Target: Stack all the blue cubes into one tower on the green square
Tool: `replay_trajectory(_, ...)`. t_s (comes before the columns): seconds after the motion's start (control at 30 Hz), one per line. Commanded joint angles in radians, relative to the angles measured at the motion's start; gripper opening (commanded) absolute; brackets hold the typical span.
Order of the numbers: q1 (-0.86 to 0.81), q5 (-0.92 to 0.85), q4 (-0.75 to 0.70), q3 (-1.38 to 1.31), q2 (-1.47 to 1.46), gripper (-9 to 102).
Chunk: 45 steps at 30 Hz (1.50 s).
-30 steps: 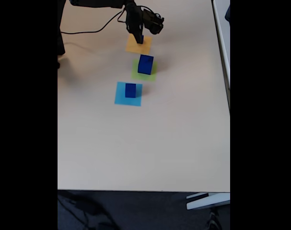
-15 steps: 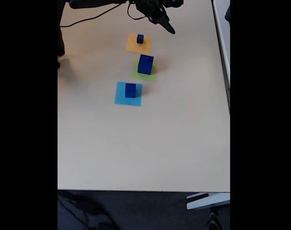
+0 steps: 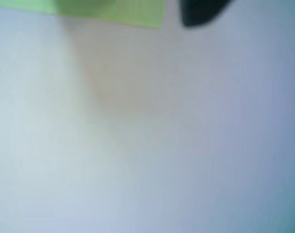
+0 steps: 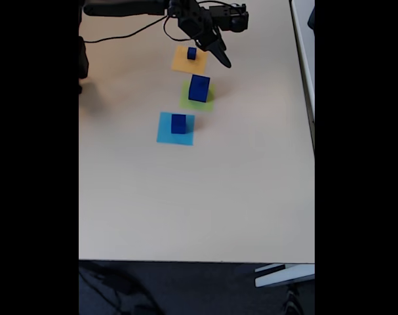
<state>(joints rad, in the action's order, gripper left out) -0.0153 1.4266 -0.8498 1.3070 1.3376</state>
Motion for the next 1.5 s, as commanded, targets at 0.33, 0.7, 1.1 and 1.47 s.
replay_trajectory(0.33, -0.009, 0.069, 0.052, 0.166, 0.118, 25)
replay_trajectory(0.7, -0.04, 0.031, 0.069, 0.256, 0.166, 24)
replay_trajectory(1.1, -0.072, -0.002, 0.06, 0.287, 0.16, 22)
replay_trajectory(1.47, -0.081, -0.002, 0.057, 0.311, 0.135, 21)
